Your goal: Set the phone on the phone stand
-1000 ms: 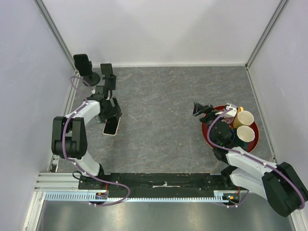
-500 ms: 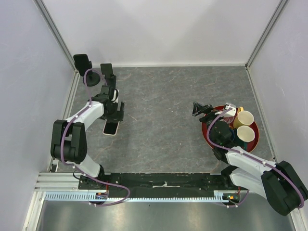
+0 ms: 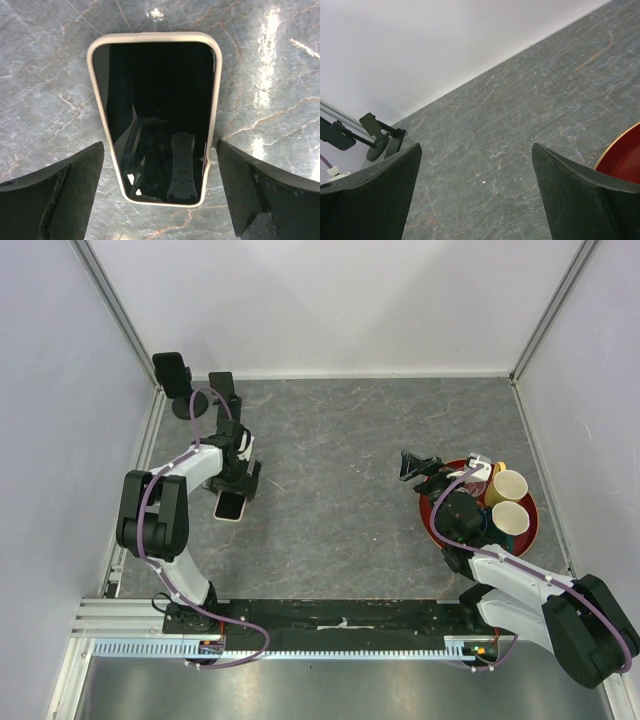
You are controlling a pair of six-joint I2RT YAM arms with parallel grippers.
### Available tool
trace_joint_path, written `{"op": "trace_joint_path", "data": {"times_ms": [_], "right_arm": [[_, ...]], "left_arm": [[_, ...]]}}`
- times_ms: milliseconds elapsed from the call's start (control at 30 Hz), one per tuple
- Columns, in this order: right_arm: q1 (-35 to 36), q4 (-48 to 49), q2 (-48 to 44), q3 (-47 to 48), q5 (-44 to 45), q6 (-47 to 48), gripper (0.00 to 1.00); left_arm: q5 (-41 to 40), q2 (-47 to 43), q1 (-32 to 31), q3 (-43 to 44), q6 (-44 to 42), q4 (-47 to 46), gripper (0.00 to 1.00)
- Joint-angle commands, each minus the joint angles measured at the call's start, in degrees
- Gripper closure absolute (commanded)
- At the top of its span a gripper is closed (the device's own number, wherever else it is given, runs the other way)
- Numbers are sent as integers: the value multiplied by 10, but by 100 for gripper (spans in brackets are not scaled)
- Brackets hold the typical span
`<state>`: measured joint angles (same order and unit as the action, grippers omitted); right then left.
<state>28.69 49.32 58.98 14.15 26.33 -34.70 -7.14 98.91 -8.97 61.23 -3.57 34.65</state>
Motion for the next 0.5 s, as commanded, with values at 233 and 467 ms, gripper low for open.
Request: {"op": "trace_joint_path", "data": {"times_ms": [233, 467], "right_arm": [[-3, 35, -5, -9, -8, 1, 2], [-3, 32, -6, -7, -5, 2, 2]], "left_arm": [[63, 69, 13, 36, -26, 36, 0], [152, 89, 12, 50, -12, 52, 9]]}}
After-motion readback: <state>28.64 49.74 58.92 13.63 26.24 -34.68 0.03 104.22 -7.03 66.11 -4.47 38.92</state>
